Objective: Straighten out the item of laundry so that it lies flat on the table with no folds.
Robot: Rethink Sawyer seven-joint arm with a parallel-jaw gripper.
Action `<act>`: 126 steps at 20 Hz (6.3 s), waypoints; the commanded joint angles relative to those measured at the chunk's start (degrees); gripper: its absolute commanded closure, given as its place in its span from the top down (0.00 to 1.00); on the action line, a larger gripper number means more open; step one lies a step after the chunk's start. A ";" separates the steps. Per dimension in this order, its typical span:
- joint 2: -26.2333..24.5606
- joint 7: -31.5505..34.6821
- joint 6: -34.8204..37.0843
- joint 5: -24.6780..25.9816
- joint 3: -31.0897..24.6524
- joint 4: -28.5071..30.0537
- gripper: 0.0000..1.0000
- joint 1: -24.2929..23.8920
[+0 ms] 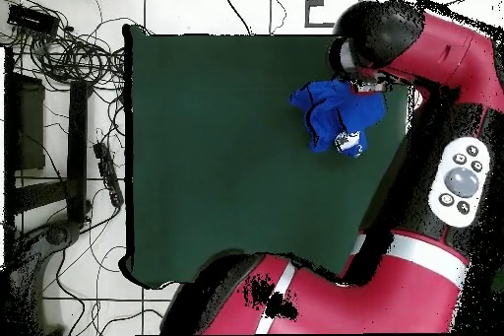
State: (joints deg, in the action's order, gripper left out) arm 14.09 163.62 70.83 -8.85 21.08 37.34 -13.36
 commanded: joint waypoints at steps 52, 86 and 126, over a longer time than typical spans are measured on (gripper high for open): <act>14.51 16.83 -38.03 -4.55 13.03 69.69 0.00 28.65; 27.77 -1.72 -24.77 -4.97 16.95 72.65 1.00 25.92; 8.98 -0.19 -11.40 5.77 9.23 25.95 1.00 7.48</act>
State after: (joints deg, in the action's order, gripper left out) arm 29.50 163.76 51.26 -2.47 39.03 68.58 -5.55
